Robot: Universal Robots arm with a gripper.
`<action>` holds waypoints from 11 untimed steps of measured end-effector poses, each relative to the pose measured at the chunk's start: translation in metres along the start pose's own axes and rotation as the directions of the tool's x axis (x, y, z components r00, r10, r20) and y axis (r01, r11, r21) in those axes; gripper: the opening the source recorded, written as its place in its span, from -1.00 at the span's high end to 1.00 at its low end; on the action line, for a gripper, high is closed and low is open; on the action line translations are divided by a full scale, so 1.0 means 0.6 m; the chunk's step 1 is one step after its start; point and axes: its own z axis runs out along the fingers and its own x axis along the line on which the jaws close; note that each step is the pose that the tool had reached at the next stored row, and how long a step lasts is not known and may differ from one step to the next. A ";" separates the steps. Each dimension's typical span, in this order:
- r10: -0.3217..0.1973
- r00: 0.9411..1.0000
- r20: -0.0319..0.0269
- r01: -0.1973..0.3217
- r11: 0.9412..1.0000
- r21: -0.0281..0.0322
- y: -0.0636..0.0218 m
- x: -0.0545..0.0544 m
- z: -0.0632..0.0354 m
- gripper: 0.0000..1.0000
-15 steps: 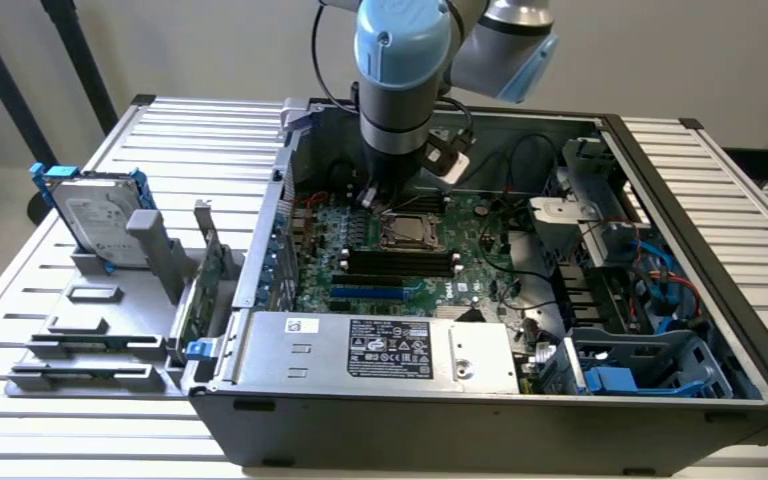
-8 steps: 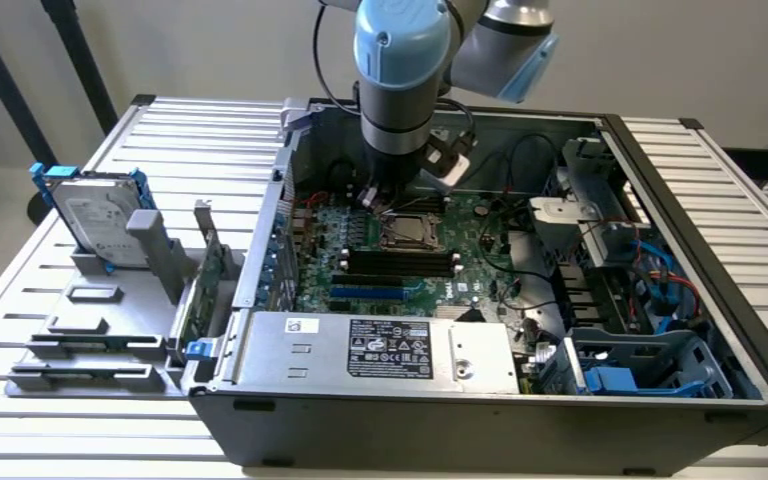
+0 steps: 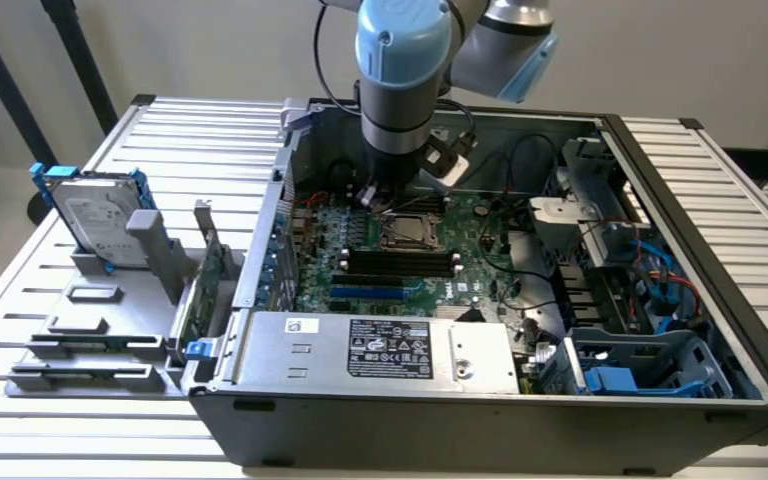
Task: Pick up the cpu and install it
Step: 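Install the first cpu locking lever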
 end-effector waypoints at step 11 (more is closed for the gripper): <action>0.003 1.000 0.002 -0.003 1.000 0.003 0.004 0.005 0.002 0.79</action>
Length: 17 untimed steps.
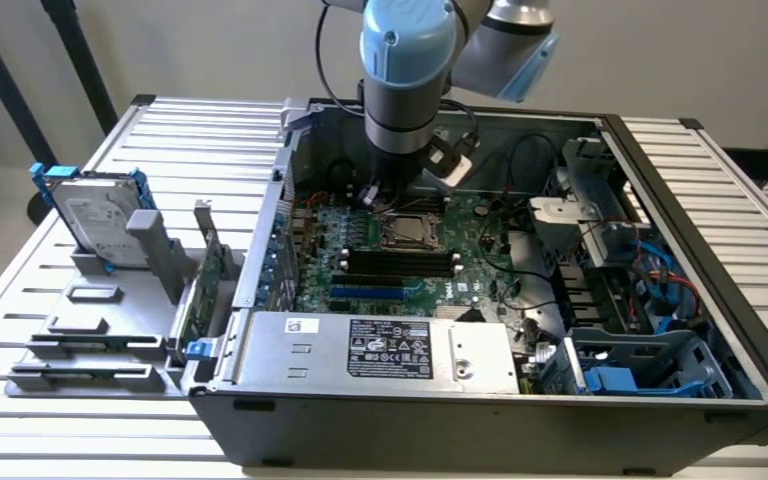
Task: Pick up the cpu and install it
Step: 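Install the first cpu locking lever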
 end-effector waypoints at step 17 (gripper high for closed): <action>0.005 1.000 0.005 -0.005 1.000 0.006 0.003 0.003 0.003 0.79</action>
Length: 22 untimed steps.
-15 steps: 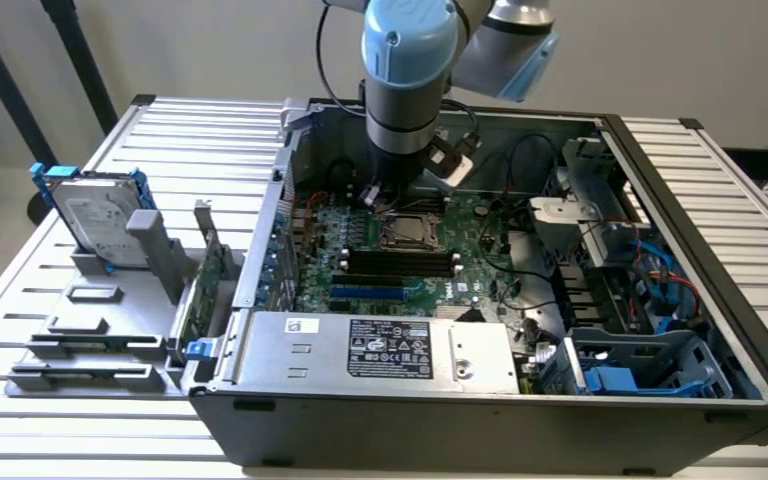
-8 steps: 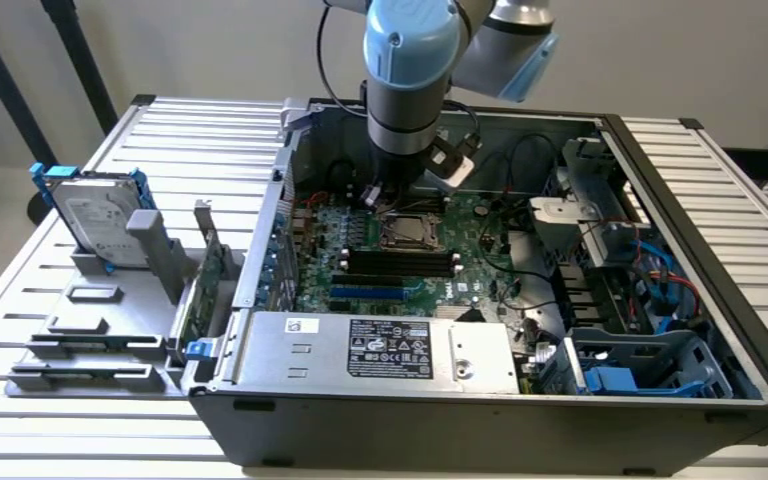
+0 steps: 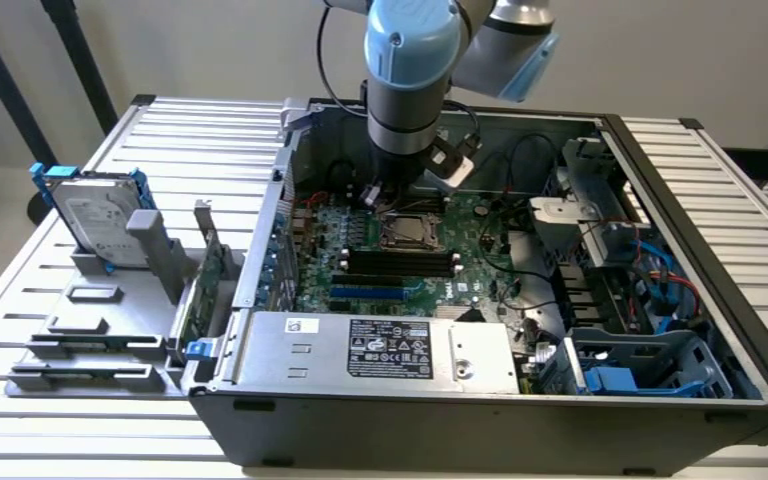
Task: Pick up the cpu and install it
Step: 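Install the first cpu locking lever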
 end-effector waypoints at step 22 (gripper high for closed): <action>0.001 1.000 0.002 -0.001 1.000 0.001 0.010 0.009 0.004 0.79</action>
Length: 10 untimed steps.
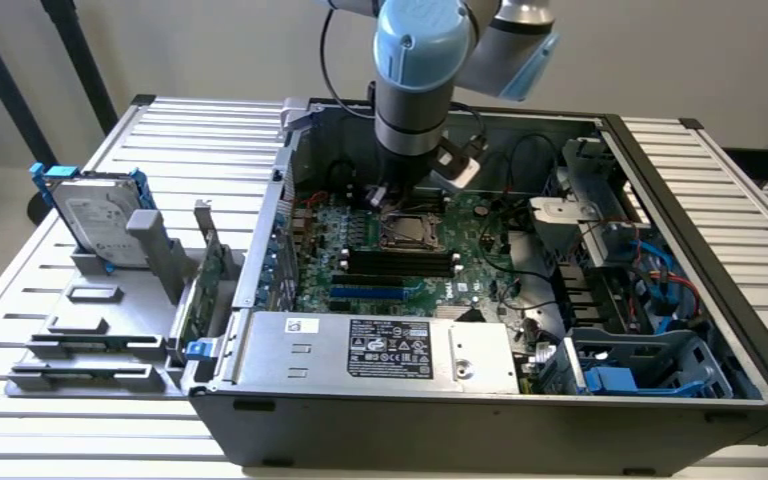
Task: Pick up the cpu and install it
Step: 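Install the first cpu locking lever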
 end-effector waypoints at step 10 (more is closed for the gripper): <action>0.000 1.000 0.003 0.000 1.000 -0.002 0.006 0.004 0.002 0.79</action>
